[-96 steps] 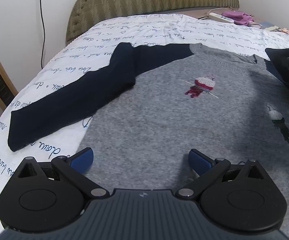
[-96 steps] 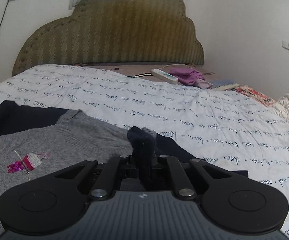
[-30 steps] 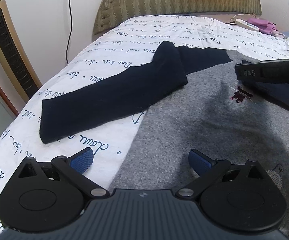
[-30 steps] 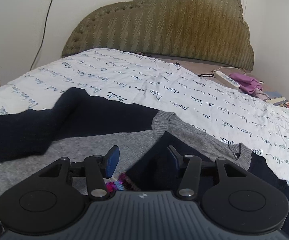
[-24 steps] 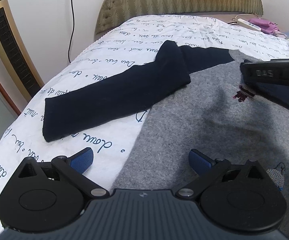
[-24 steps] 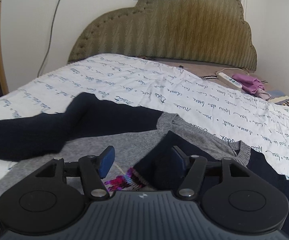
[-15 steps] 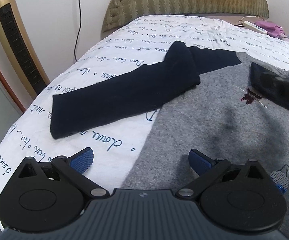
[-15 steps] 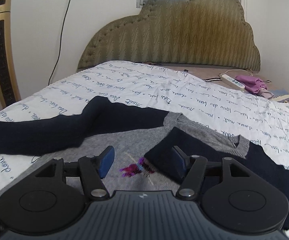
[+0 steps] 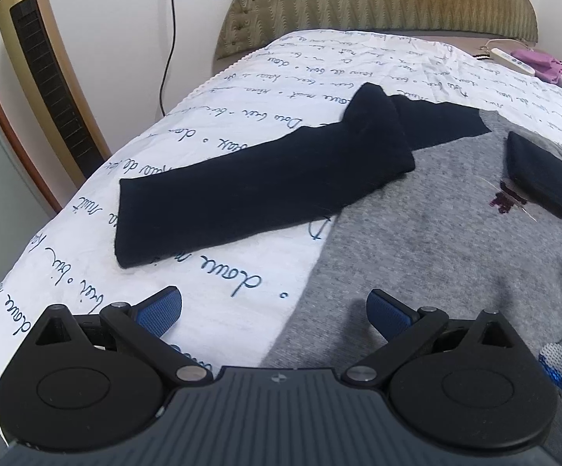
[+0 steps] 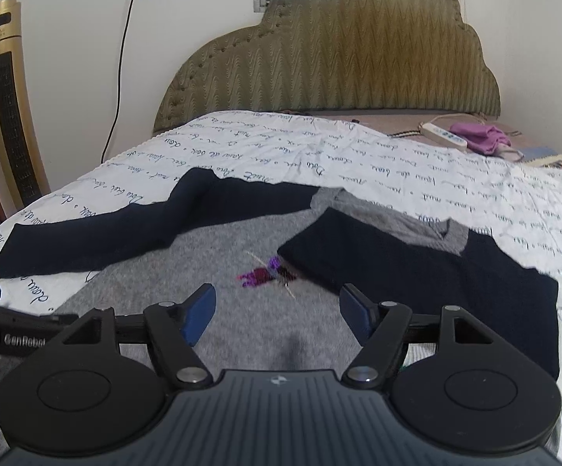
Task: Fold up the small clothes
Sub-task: 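Grasp the cuff of the other navy sleeve with the left tool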
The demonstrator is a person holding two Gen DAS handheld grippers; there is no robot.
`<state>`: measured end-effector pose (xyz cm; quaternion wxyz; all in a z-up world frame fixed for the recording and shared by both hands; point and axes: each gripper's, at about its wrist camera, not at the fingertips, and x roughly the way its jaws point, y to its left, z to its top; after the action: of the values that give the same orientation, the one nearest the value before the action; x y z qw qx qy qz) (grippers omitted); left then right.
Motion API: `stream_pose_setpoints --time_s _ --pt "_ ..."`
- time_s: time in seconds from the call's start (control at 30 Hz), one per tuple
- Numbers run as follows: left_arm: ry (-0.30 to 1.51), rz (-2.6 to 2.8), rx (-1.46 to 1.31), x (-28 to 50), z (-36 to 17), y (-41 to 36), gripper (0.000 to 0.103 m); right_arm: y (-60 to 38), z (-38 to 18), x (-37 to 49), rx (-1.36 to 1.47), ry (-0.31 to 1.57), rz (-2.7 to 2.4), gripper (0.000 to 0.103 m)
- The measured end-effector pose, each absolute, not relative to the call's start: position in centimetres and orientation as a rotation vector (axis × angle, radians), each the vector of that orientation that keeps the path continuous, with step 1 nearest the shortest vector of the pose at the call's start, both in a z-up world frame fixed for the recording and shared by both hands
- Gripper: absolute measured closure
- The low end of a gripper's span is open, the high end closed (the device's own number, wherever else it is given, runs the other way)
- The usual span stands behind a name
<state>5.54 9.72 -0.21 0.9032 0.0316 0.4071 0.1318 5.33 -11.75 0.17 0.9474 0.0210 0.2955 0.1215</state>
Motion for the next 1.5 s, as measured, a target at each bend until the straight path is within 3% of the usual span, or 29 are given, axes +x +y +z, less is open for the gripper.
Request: stream_pose_setpoints --time_s 0.3,0.83,1.13,1.5 --pt "0.798 0.35 -0.023 6.4 0.1 13.0 0.001 -11.9 -0.8 4.8 0.056 0.627 0.255 0.033" --pt "0.774 0.334 -0.466 8.0 -1.0 18.5 0.003 -11.7 -1.3 4.6 0.071 0.648 0.267 0.028" --pt "0.634 0.305 -0.805 7.7 -1.9 21.9 0.002 -12.0 -1.2 4.5 0.072 0.642 0.257 0.028" --pt "0.556 0.355 -0.945 8.8 -1.9 24.5 0.005 -11.8 -1.3 4.7 0.064 0.65 0.255 0.028"
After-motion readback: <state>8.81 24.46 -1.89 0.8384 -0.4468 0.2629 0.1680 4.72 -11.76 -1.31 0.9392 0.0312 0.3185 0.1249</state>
